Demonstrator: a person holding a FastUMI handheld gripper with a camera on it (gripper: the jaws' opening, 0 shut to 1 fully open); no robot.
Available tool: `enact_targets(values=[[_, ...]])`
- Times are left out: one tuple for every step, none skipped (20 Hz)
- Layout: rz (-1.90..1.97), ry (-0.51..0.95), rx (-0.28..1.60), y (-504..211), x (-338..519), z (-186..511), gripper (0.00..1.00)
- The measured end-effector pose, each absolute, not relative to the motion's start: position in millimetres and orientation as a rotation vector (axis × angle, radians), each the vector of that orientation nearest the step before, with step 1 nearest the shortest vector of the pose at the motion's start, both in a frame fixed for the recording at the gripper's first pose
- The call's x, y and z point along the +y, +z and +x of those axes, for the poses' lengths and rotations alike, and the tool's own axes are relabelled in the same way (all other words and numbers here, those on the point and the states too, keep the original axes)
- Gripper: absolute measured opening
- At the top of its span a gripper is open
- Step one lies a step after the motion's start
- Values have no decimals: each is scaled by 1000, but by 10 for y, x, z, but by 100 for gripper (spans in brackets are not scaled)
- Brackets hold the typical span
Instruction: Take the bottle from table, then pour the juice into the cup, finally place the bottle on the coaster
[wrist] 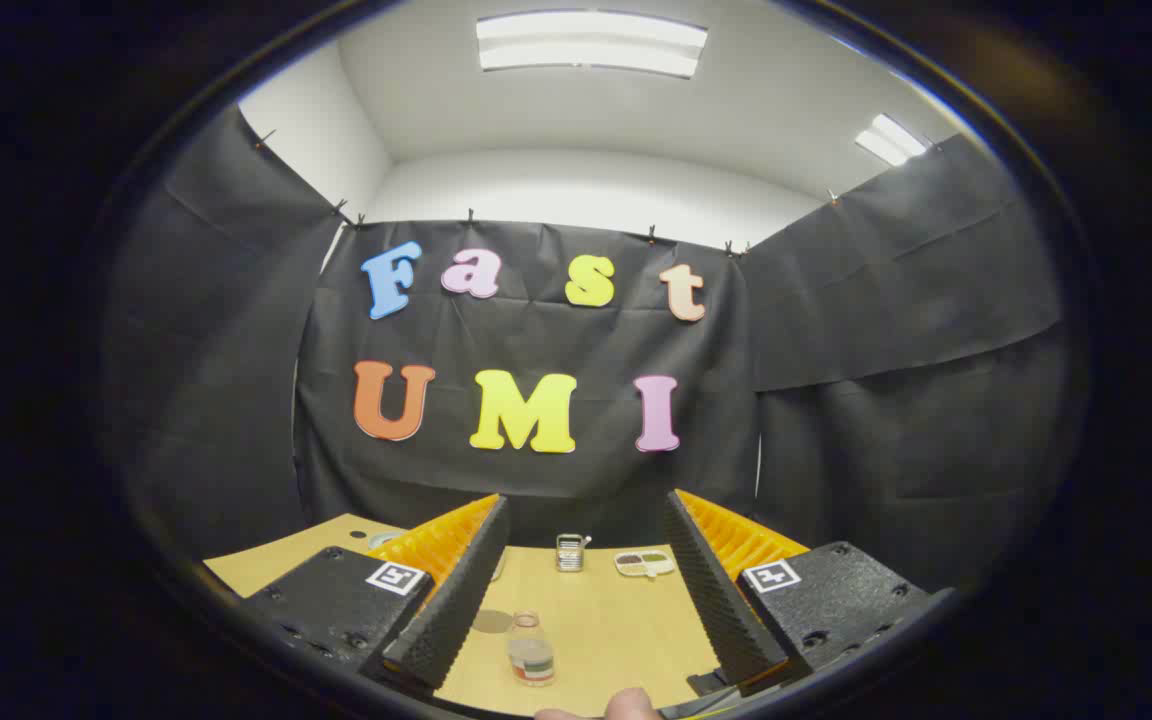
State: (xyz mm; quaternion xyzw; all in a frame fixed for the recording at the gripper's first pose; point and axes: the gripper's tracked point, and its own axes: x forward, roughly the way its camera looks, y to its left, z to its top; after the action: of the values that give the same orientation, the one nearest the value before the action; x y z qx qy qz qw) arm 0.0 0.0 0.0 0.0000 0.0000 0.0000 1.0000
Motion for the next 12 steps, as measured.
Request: enact_targets(values=[[0,-1,5,-24,-3,11,100],[0,-1,12,-51,-10,31,100],[2,-1,20,-67,-10,41,100],[9,-1,21,-67,-15,49,100],[14,-3,24,-66,-23,61,100],[16,-3,25,-76,-32,76,100],[20,-4,25,-81,-37,87,100],[22,0,31,-103,-28,94,100],[26,5,35,-121,-15,101,100],[31,10,41,-136,-4,117,100],[33,14,48,-154,4,115,100],[34,15,51,-161,4,135,100]])
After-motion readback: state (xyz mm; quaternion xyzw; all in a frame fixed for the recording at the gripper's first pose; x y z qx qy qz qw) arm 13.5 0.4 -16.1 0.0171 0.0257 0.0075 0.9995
